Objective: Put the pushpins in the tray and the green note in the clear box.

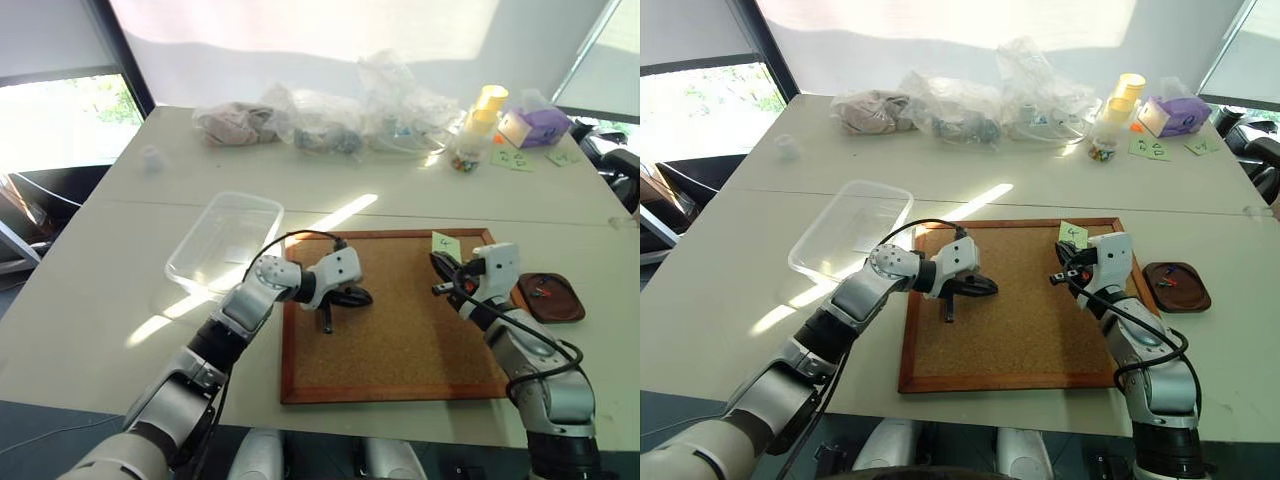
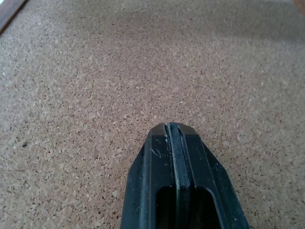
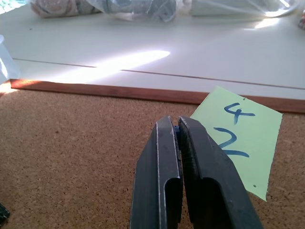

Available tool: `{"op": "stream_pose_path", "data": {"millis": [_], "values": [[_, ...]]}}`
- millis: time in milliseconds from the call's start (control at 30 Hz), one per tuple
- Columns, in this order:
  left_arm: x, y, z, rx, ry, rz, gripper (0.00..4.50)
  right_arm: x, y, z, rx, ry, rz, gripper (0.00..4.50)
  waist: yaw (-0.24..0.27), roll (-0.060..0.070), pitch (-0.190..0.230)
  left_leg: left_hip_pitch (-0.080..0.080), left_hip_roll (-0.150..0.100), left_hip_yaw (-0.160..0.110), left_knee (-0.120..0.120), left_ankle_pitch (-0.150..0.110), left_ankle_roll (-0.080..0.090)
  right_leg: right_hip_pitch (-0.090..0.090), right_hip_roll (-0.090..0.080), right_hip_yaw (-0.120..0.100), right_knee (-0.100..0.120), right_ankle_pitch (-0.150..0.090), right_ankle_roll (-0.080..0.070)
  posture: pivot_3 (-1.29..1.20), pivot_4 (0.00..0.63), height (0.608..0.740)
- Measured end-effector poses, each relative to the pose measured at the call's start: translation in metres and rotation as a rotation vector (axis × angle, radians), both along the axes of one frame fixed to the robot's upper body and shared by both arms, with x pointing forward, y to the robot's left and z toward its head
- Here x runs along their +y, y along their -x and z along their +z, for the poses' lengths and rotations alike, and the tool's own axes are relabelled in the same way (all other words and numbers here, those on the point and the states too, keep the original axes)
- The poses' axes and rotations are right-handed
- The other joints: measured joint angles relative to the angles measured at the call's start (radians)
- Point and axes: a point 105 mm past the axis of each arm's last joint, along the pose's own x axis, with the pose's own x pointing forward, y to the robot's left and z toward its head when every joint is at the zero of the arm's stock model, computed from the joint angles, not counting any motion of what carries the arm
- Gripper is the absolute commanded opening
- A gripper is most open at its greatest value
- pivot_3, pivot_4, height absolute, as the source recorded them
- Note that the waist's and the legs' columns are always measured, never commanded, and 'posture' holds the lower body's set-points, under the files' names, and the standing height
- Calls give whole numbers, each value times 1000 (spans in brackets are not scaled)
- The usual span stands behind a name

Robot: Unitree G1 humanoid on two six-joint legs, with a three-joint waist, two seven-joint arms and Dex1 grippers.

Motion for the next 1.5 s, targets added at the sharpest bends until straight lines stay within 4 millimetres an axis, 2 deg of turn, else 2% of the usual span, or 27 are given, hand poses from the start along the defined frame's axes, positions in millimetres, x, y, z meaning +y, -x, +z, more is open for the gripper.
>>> {"op": "stream_pose_path", "data": {"millis": [67,100,200,267,433,467,533,667,767,867,1033,1367,1400,1500], "values": [[12,-1,4,69,34,15,0,0,3,5,-17,7,5,94,-9,0,0,-1,0,0,-3,0,0,-4,0,-1,1,0,0,0,150,740],[25,-3,8,123,56,39,0,0,5,7,-23,13,7,94,-17,0,1,-2,0,0,-4,1,-1,-7,0,-2,3,1,2,0,150,740],[53,-12,27,241,162,122,948,-7,10,9,-22,44,1,0,-19,3,3,-9,2,-1,-3,1,-2,-12,0,-9,4,2,3,0,150,740],[52,-15,43,276,231,118,1913,-6,13,12,-30,60,15,0,-6,3,3,-17,1,-2,-1,2,-3,-17,0,-13,4,2,4,0,150,740],[39,-21,73,385,392,82,4334,2,18,25,-63,90,63,0,22,2,3,-18,-2,-2,4,2,-2,-15,0,-14,3,2,5,0,150,740],[35,-22,78,394,416,73,4424,2,19,26,-68,98,67,0,25,2,4,-18,-2,-2,7,1,-1,-14,1,-15,3,2,5,0,150,740],[24,-20,85,408,442,35,4424,3,19,27,-67,100,69,0,28,2,4,-18,-2,-3,11,0,1,-11,3,-15,3,2,6,0,150,740],[-1,-26,83,456,461,62,4424,7,20,28,-67,104,81,0,35,0,6,-18,-2,-3,15,0,1,-9,4,-15,3,5,10,0,150,740],[-24,-34,77,570,461,126,4424,17,24,33,-90,122,119,0,34,-1,7,-17,-3,-3,16,0,1,-8,5,-15,3,5,11,0,150,740],[-42,-38,83,708,497,155,4424,24,27,38,-110,163,152,0,31,-3,9,-18,-3,-3,15,0,2,-9,6,-14,3,5,12,0,150,740],[-56,-47,87,806,532,192,4424,29,34,44,-129,215,178,0,31,-3,9,-17,-3,-4,15,0,1,-9,9,-14,3,5,12,0,150,740],[-78,-45,84,856,541,170,4424,42,43,42,-128,268,231,0,35,-3,10,-17,-2,-5,15,1,1,-9,10,-14,3,5,11,0,150,740],[-81,-44,83,859,542,169,3883,43,43,41,-127,268,236,0,35,-3,10,-17,-2,-5,15,1,1,-9,10,-14,3,5,11,0,150,740],[-87,-43,81,850,525,169,2738,45,44,39,-117,273,242,0,34,-3,10,-17,-3,-4,15,1,1,-9,10,-14,3,5,11,0,150,740]]}}
